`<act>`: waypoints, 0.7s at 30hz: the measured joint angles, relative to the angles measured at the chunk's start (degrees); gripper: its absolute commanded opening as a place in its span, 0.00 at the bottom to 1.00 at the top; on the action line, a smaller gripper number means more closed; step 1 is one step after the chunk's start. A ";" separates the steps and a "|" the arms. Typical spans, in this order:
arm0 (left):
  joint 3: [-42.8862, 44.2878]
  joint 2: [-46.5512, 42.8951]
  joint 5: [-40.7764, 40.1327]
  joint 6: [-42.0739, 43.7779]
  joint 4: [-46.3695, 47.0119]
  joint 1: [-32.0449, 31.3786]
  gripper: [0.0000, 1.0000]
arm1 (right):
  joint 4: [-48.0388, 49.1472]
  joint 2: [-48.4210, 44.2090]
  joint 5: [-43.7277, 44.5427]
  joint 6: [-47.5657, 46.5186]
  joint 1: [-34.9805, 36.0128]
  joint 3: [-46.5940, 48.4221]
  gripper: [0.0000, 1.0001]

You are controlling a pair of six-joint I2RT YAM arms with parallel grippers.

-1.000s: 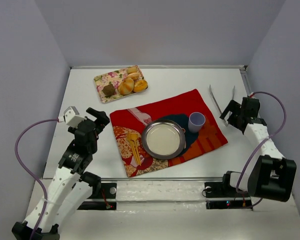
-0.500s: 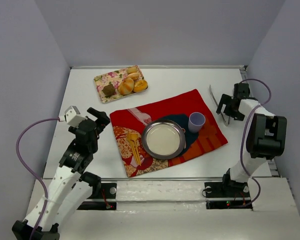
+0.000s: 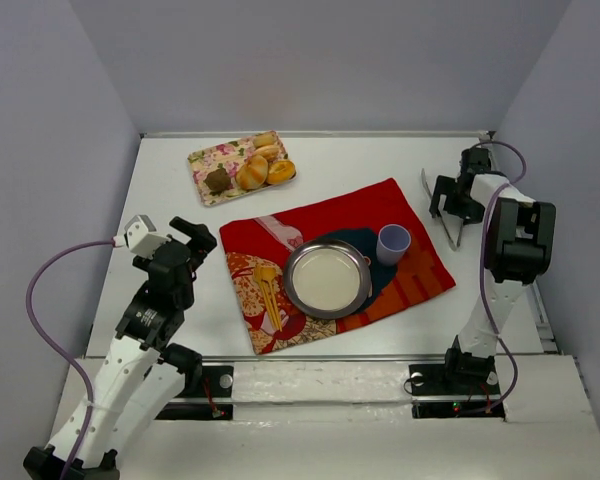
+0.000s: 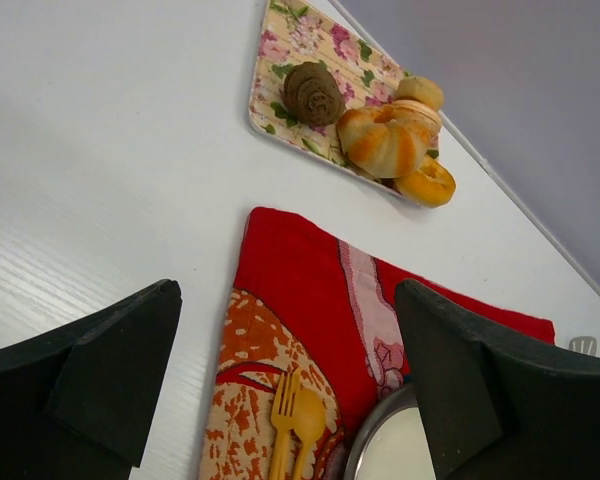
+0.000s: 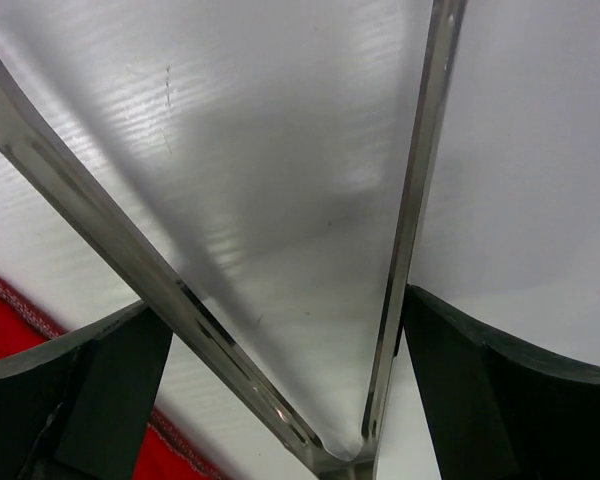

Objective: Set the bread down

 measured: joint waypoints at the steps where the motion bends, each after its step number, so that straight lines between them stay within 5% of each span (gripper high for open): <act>1: 0.00 -0.02 -0.04 -0.02 -0.15 0.00 0.99 | -0.33 0.66 0.00 0.00 0.00 0.90 0.97; 6: 0.00 -0.22 -0.24 -0.17 -0.48 0.00 0.99 | -1.66 4.87 -0.13 0.07 0.00 7.19 0.89; 10: 0.00 -0.59 -0.46 -0.20 -0.50 0.00 0.99 | -1.51 5.38 -0.17 0.20 0.00 7.89 0.54; 12: 0.00 -0.61 -0.63 -0.20 -0.52 0.00 0.99 | -1.31 5.40 -0.20 0.04 0.00 7.89 0.48; 16: 0.00 -0.61 -0.81 -0.20 -0.59 0.00 0.99 | -1.09 5.14 -0.17 0.31 -0.02 7.58 0.38; 21: 0.00 -0.61 -0.79 -0.15 -0.57 0.00 0.99 | -1.73 1.44 -0.44 1.57 -0.02 3.69 0.39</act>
